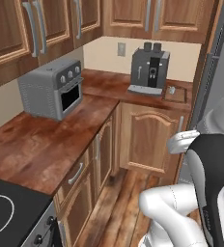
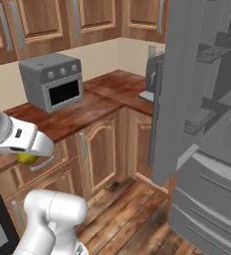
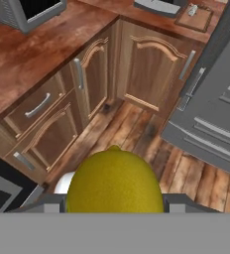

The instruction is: Retrieve a lemon from the fridge and place it on the cutting board with the fish.

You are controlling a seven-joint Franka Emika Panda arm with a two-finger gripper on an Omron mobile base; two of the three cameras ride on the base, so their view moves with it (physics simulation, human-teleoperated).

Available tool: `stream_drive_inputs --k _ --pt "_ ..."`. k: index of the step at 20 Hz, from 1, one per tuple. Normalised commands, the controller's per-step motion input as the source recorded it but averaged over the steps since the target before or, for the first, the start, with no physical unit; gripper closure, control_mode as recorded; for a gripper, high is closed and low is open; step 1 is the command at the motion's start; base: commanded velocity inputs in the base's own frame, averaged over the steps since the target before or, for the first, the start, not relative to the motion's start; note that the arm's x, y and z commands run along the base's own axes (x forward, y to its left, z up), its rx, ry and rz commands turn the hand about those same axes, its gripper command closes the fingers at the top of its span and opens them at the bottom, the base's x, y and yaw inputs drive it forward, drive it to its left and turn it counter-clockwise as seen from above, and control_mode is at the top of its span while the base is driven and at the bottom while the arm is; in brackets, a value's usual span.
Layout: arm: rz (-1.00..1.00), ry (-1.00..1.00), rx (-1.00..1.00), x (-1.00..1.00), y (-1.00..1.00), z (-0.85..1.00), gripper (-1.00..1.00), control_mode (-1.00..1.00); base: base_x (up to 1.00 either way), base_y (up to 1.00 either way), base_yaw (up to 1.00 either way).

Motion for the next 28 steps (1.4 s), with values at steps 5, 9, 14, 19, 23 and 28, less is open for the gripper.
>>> stream_drive_inputs --k 5,9,14,19,23,28 --pt "0.00 0.00 0.00 0.00 0.00 0.00 1.00 1.00 -0.03 0.06 0.02" --pt "0.00 0.00 0.00 0.00 0.00 0.00 1.00 1.00 0.05 0.00 -0.02" --pt "0.00 0.00 0.00 0.00 0.00 0.00 1.00 1.00 0.37 0.08 -0.18" --pt "0.00 0.00 0.00 0.00 0.00 0.00 1.00 1.00 0.45 0.30 -0.25" --pt "0.00 0.00 0.00 0.00 0.00 0.00 1.00 1.00 0.50 0.55 -0.20" --pt "0.00 0.00 0.00 0.00 0.00 0.00 1.00 1.00 0.67 0.34 -0.16"
